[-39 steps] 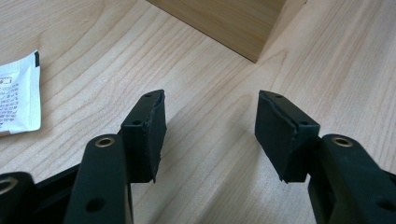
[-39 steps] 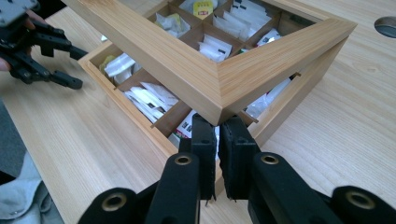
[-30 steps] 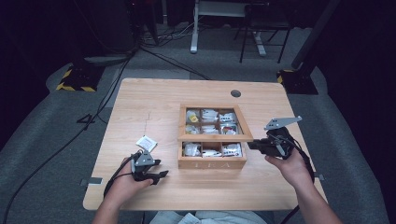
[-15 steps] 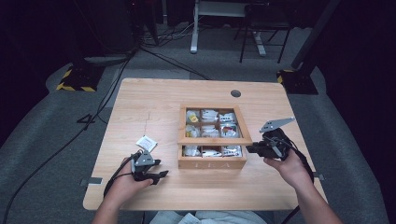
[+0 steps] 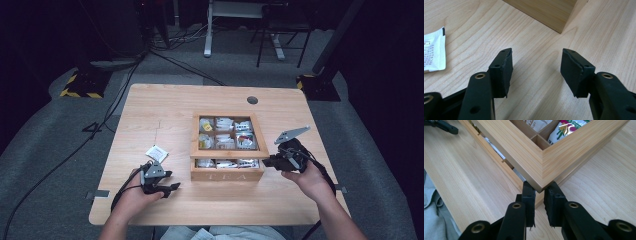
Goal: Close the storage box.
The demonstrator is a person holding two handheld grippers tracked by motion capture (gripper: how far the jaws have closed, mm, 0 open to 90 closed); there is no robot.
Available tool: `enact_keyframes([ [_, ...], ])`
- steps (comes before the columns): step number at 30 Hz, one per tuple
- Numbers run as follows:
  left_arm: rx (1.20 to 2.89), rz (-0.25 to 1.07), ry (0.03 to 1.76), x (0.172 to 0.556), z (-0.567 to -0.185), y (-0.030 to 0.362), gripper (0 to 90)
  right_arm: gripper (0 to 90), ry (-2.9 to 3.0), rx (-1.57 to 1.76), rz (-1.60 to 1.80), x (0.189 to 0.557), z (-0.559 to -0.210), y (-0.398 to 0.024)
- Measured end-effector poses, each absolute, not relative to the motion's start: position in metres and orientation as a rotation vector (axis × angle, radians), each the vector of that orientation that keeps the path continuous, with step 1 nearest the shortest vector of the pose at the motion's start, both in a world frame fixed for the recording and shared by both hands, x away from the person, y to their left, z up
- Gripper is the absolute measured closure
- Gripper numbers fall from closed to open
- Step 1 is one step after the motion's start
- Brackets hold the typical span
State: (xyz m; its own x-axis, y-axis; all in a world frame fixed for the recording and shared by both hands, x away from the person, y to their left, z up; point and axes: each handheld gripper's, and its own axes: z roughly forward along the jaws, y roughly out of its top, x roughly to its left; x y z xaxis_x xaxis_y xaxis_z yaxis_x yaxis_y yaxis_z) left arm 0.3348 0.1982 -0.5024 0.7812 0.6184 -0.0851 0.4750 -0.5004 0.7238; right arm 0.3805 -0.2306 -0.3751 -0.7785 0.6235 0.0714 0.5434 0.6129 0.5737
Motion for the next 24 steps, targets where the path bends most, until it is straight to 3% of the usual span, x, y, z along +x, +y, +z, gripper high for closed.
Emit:
enact_keyframes([
  [24,2.194,0.236,0.805,0.3349,-0.5024,0.1983,43.9,74.4,2.779,0.973,0.795,0.3838,-0.3838,-0.2268],
])
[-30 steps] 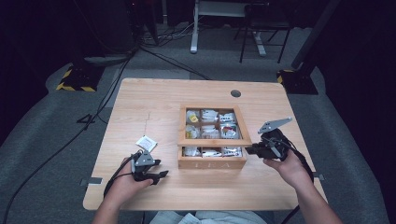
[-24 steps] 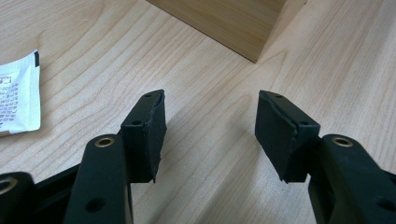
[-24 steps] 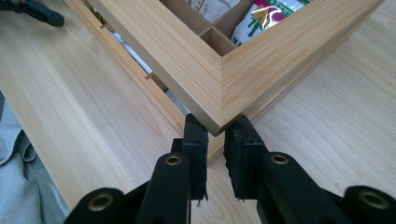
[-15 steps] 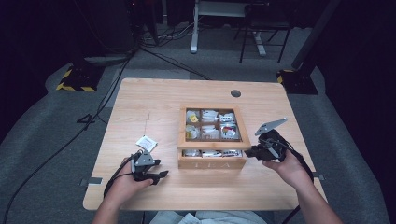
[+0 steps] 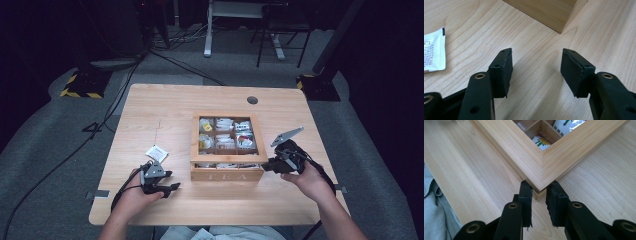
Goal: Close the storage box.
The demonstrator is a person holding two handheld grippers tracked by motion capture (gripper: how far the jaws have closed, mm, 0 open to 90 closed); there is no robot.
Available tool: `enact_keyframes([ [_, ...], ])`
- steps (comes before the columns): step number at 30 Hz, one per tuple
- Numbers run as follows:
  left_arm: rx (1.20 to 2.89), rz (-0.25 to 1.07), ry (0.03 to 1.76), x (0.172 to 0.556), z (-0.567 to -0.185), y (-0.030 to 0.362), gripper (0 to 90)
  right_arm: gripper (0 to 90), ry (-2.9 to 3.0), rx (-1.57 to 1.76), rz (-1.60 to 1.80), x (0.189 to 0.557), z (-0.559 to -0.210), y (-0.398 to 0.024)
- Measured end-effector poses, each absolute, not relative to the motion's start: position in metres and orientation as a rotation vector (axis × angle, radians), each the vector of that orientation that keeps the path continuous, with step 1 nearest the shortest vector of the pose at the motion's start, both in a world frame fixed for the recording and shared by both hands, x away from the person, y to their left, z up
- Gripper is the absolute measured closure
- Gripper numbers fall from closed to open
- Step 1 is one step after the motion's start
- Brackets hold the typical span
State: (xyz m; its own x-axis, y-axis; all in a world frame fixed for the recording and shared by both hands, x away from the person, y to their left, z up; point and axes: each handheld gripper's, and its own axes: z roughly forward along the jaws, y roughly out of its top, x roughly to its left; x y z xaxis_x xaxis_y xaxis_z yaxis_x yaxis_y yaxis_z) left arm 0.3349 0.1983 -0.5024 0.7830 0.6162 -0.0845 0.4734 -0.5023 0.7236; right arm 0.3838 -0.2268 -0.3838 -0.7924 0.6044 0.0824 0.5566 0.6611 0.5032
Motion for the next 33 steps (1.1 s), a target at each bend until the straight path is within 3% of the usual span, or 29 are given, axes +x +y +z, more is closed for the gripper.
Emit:
enact_keyframes([
  [15,2.195,0.241,0.806,0.335,-0.502,0.198,44.0,69.3,2.808,0.975,0.742,0.385,-0.387,-0.224],
  [25,2.219,0.329,0.823,0.325,-0.503,0.196,44.0,55.2,2.851,0.974,0.728,0.391,-0.377,-0.226],
  [33,2.195,0.349,0.893,0.317,-0.503,0.206,43.8,48.0,2.704,0.954,0.969,0.402,-0.369,-0.239],
])
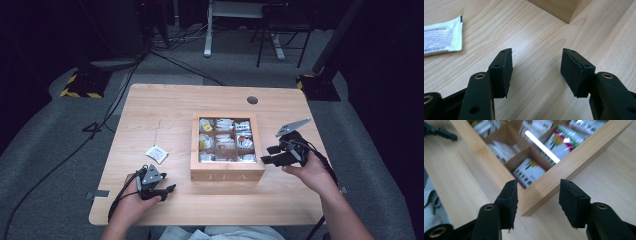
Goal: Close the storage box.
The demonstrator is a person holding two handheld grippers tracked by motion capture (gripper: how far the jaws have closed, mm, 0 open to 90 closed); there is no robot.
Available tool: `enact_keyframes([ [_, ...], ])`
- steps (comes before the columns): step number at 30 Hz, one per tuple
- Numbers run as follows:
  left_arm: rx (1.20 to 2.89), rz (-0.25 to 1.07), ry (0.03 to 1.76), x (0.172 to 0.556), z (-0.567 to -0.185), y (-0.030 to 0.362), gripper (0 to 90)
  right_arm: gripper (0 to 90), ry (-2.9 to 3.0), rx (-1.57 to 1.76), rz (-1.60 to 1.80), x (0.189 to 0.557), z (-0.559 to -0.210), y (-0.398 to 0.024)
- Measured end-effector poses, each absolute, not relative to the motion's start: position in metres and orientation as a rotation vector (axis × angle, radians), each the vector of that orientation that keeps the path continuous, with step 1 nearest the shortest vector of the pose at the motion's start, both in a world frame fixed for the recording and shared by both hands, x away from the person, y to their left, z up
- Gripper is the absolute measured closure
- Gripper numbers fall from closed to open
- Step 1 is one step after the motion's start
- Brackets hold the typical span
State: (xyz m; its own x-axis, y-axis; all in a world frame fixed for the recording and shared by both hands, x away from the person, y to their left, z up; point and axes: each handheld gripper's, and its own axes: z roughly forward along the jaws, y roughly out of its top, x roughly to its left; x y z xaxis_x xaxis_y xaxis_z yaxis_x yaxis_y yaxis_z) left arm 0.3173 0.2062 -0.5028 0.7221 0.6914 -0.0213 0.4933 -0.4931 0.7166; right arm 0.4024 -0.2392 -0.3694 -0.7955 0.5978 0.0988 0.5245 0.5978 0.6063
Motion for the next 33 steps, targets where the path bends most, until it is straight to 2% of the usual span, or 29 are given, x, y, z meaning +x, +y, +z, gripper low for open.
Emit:
enact_keyframes([
  [14,2.182,0.362,0.926,0.321,-0.503,0.220,43.1,42.8,2.413,1.009,1.117,0.422,-0.384,-0.286],
  [23,2.179,0.367,0.933,0.323,-0.503,0.223,42.5,43.5,2.292,1.150,1.087,0.444,-0.425,-0.320],
  [33,2.178,0.364,0.935,0.323,-0.503,0.223,41.9,44.3,2.284,1.208,1.002,0.457,-0.469,-0.329],
])
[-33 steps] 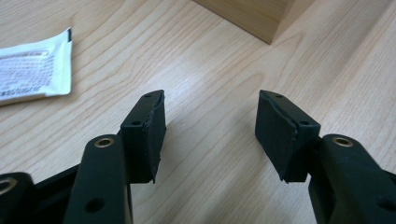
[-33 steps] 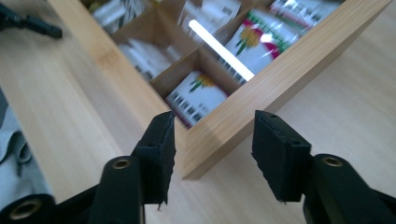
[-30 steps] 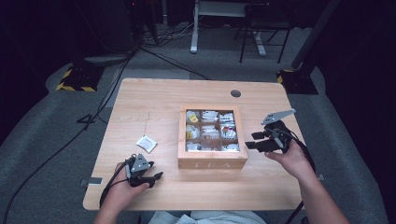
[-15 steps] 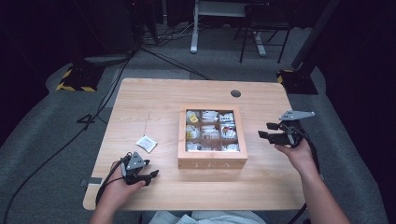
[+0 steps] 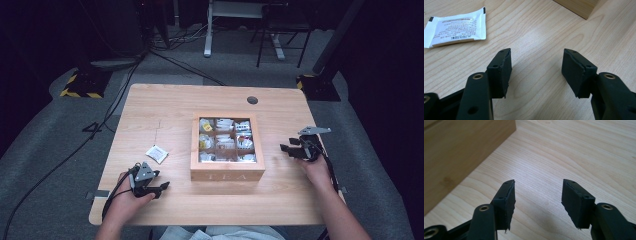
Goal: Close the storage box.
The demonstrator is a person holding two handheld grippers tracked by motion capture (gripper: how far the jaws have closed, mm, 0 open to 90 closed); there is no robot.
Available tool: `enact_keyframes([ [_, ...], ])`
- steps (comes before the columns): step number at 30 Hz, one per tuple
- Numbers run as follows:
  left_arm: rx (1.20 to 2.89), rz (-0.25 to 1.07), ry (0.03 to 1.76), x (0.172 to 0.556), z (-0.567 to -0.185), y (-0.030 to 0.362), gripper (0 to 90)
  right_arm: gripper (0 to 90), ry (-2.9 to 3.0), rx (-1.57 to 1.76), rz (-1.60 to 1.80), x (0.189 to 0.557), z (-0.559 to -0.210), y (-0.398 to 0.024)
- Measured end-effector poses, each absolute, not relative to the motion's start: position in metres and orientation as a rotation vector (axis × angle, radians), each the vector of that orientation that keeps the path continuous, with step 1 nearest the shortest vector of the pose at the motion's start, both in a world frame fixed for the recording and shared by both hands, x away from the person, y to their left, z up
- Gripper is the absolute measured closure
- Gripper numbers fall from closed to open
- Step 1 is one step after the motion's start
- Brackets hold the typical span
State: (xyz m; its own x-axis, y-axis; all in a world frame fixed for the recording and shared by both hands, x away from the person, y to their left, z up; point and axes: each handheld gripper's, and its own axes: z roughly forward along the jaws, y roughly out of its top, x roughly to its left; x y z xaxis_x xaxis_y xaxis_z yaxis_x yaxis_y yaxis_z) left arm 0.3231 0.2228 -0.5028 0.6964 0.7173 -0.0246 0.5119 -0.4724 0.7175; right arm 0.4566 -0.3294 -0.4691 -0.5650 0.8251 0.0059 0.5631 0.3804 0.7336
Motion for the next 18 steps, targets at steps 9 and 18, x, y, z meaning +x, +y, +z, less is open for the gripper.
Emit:
enact_keyframes([
  [9,2.184,0.368,0.936,0.324,-0.503,0.222,40.2,39.2,2.296,1.246,0.976,0.461,-0.496,-0.332],
  [18,2.184,0.368,0.942,0.325,-0.503,0.221,38.4,18.5,2.251,1.219,0.990,0.458,-0.504,-0.326],
])
